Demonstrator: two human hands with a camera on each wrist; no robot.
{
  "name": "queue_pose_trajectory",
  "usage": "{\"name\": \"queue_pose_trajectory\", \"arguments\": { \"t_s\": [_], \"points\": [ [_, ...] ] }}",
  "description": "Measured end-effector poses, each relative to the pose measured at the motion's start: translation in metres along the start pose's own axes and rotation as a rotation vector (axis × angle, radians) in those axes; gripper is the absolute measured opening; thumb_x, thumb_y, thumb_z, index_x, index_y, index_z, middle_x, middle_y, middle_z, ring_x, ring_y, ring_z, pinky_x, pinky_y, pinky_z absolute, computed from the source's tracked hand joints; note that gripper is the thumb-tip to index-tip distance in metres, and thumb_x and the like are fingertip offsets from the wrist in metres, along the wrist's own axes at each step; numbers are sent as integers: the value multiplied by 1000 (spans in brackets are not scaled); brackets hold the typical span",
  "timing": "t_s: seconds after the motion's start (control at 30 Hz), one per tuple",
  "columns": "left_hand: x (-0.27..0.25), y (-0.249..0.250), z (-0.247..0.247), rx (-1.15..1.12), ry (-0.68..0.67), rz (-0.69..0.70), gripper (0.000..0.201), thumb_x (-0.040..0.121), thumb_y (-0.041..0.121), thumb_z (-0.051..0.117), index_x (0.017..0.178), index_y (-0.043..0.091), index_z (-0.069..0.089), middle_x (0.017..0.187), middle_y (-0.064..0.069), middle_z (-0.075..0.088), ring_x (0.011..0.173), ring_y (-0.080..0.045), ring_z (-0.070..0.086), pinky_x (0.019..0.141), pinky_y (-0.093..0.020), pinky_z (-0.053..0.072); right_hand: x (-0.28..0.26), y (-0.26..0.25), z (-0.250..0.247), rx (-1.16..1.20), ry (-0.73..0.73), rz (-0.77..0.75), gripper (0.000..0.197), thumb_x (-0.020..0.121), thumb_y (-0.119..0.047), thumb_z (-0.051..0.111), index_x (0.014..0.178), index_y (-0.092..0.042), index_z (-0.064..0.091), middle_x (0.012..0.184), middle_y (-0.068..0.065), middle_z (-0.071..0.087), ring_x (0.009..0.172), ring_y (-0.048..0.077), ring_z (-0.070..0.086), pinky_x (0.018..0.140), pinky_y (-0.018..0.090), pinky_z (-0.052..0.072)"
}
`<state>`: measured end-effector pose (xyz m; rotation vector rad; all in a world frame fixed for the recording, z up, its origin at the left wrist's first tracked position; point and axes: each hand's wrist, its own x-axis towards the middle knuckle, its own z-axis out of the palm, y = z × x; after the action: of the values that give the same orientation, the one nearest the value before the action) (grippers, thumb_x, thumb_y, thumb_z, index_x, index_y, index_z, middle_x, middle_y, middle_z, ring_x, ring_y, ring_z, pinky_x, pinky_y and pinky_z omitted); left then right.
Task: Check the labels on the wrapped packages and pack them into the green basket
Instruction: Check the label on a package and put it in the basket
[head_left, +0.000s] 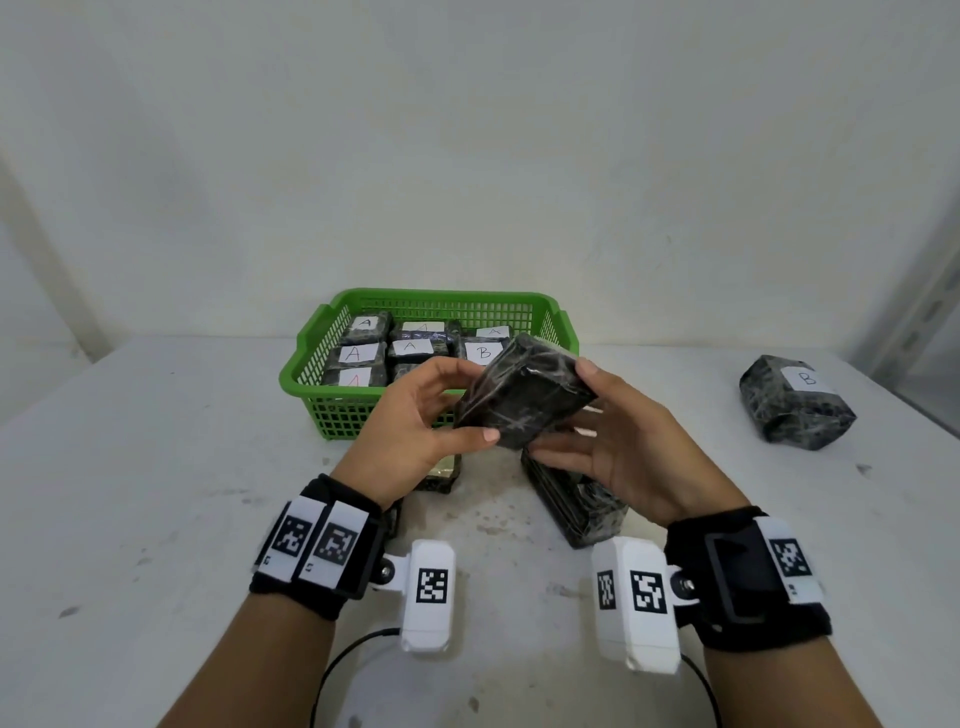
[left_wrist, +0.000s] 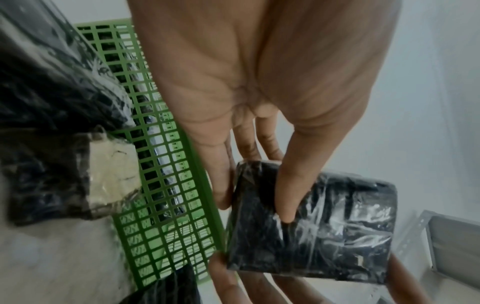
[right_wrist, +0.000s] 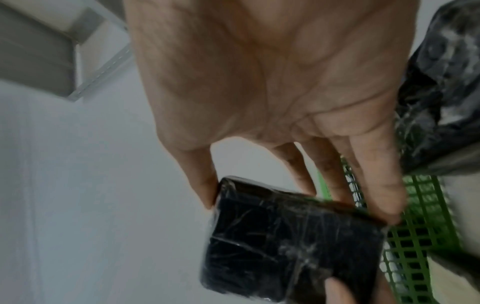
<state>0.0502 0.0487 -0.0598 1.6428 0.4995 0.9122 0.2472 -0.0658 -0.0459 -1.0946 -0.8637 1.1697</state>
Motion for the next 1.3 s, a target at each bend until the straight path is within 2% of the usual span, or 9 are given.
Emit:
{"name": "queue_pose_trajectory", "arguments": {
  "t_s": [0.1,0.23,0.3,0.4,0.6,0.67,0.87,1.07,1.3],
  "points": [
    [1,-2,3,-28,-3,17,55,67,-14,81,111,11,59,114,-2,69,106,-18,68,93,-30,54,-1,0,-1,17,-88,78,67,79,-48,78,136,-17,64,130,22,71,112,37,71,105,43,57],
    [0,0,1,-44,-43,22,57,70,-5,83,118,10,56,120,-3,67,114,-16,64,96,-30,53,4,4,-4,7,-83,26,98,43,-59,98,126,-13,71,126,21,73,119,32,70,105,39,57],
    [-1,0,-3,-70,-102,-25,75,68,25,90,132,14,53,132,-4,63,123,-17,61,103,-34,49,4,5,-4,-55,-61,-36,96,47,-58,98,124,-6,72,126,17,75,119,25,70,106,34,55],
    [-2,1,0,-120,-142,-154,111,52,67,86,140,11,49,137,-9,61,127,-23,60,108,-40,46,3,4,0,-65,-50,-72,61,70,-26,86,122,1,70,120,15,77,110,18,73,100,24,57],
    [1,0,8,-171,-68,-184,100,48,49,90,132,7,57,130,-18,65,115,-28,67,101,-43,51,1,6,6,-70,-92,-24,46,75,-19,73,120,-8,68,108,3,79,96,7,76,83,16,58],
    [0,-1,8,-177,-81,-183,111,46,57,92,136,5,53,131,-16,64,119,-28,64,105,-46,48,1,5,8,-79,-78,-36,41,77,-23,75,114,-7,73,107,6,80,98,10,74,88,20,59],
    [-1,0,9,-150,-49,-178,102,44,59,93,128,11,59,126,-11,68,122,-28,63,112,-52,40,8,10,5,-86,-11,-76,103,48,-35,95,137,1,58,129,15,73,110,15,73,95,23,58],
    [-3,5,7,-156,-97,-198,116,43,54,95,138,6,50,129,-10,67,125,-25,61,113,-47,40,8,11,6,-161,9,-94,85,47,-32,91,126,-17,63,125,6,76,120,18,71,102,28,54],
    [-4,5,4,-130,-149,-215,127,39,50,98,146,9,42,136,-6,63,125,-21,61,113,-45,41,7,12,8,-188,28,-98,95,48,-35,92,134,-14,59,125,6,76,120,19,71,113,41,50]
  ]
}}
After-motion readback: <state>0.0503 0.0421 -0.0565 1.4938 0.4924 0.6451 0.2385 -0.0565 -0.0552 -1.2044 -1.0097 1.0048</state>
